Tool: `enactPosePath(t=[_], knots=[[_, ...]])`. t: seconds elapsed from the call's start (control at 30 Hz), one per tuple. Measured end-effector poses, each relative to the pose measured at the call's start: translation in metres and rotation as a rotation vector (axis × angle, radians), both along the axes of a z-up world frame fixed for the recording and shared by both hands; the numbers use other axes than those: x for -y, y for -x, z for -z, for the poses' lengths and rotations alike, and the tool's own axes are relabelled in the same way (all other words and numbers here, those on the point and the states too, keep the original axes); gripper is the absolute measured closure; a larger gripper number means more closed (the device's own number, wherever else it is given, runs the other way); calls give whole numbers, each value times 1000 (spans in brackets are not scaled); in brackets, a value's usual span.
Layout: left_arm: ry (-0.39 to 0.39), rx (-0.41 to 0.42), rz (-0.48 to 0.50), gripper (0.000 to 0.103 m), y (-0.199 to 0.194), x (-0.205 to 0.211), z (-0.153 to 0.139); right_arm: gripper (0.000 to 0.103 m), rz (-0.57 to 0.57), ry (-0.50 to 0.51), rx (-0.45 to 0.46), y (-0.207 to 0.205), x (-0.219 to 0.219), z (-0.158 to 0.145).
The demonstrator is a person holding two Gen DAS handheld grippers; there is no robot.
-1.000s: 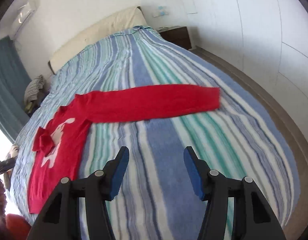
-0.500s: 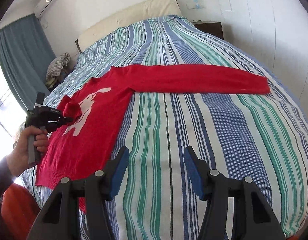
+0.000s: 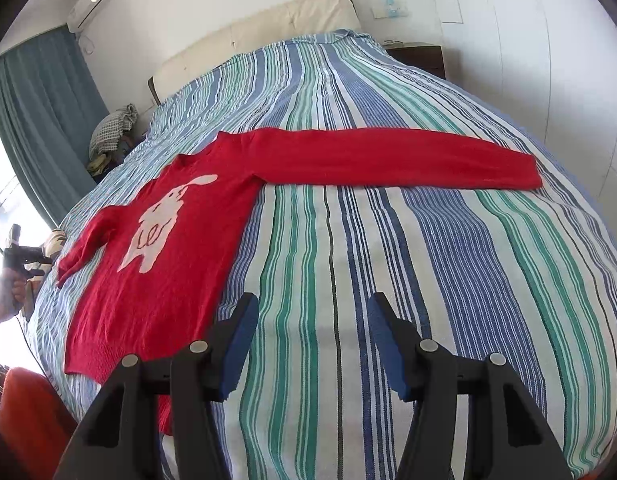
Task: Fold small clothes
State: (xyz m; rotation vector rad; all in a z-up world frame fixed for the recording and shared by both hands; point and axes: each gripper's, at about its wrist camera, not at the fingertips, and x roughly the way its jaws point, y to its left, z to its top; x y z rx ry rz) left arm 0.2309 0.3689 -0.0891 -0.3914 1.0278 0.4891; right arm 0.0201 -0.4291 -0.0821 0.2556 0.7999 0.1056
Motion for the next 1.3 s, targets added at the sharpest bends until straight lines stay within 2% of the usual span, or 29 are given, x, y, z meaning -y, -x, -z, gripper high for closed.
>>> enactPosePath(t=[0.13,0.2,0.33,0.4,0.47,0.5,0.57,0.63,0.73,0.77,0.9,1.0,1.07,1.3], knots=[[195,76,-132,47,27,-38,34,46,7,34,-3,3,-2,0],[256,95,-156,46,34,-44,47,46,10,47,-11,2,-3,1],[300,145,-79,46,30,-35,55,46,10,78,-34,-3,-7,8],[332,177,-34,40,19,-26,51,46,4,93,-45,-4,-10,11],[329,170,-2,32,4,-18,54,46,-1,112,-52,-4,-13,13],[324,138,10,34,-2,-12,60,46,-3,119,-55,-4,-15,14],[268,36,28,96,-17,-2,69,46,-5,130,-62,-5,-17,16],[178,3,39,96,-26,4,57,46,-7,142,-67,-6,-19,18],[-103,18,-5,97,-30,-3,17,46,-10,164,-58,-5,-21,16],[-156,17,-21,97,-32,-10,9,46,-12,170,-57,-4,-22,16],[-174,-37,-46,97,-44,-25,15,46,-17,170,-78,-8,-22,23],[-223,-117,-30,97,-52,-14,43,46,-10,159,-90,-12,-21,26],[-224,-155,-31,97,-48,-12,61,46,-6,165,-92,-12,-19,27],[-218,-138,-12,96,-38,-18,72,46,32,155,-125,-15,-10,35]])
